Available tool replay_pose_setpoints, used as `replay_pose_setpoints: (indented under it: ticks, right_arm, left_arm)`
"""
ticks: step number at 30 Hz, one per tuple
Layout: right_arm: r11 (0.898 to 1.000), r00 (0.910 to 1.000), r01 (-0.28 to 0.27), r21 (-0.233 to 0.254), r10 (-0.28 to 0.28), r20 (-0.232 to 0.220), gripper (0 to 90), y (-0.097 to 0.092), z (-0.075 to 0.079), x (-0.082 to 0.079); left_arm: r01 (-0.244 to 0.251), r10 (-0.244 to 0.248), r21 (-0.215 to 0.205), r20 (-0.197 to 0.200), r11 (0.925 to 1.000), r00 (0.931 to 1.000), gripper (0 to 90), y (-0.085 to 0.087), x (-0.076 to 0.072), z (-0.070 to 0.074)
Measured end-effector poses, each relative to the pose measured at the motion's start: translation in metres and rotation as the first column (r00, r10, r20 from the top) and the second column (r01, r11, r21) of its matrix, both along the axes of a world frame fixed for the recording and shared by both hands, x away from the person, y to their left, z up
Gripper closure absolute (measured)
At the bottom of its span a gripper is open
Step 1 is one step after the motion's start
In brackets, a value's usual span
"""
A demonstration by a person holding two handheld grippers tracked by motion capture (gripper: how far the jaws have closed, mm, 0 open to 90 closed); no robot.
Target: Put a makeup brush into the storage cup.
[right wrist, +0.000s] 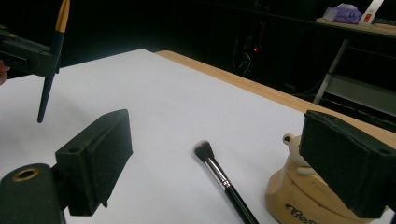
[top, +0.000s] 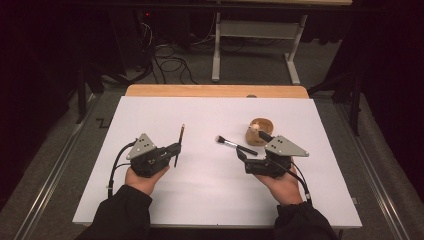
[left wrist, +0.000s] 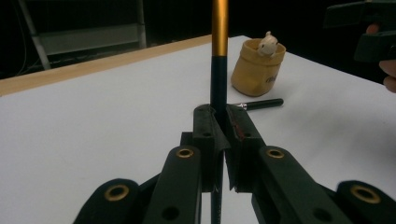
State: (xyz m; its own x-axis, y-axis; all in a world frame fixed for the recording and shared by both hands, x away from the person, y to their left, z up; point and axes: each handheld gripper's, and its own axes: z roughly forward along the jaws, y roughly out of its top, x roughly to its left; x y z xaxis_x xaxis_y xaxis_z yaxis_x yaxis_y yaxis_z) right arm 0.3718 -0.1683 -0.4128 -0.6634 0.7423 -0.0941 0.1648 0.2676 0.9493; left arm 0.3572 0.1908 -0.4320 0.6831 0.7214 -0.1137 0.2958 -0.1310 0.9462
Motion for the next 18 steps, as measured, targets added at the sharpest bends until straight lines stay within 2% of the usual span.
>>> replay_pose_setpoints:
  ticks: [5,8,18]
  right_arm:
    - [1.0,1.0,-0.003,0.012,0.003,-0.005,11.2,-0.001,0.0,-0.001]
    - [1.0,1.0,-0.008,0.018,0.008,-0.005,11.9,0.0,0.0,-0.001]
    - [0.999,0.9996,-0.028,0.033,0.028,-0.009,13.1,0.002,0.0,-0.006]
  left_arm:
    - [0.031,-0.031,-0.017,0.025,0.9994,0.9992,83.6,-0.017,0.004,0.008]
    - [0.058,-0.058,-0.026,0.031,0.9979,0.9979,83.6,-0.028,0.005,0.008]
    - [0.114,-0.112,-0.054,0.032,0.992,0.9932,83.6,-0.041,0.0,0.005]
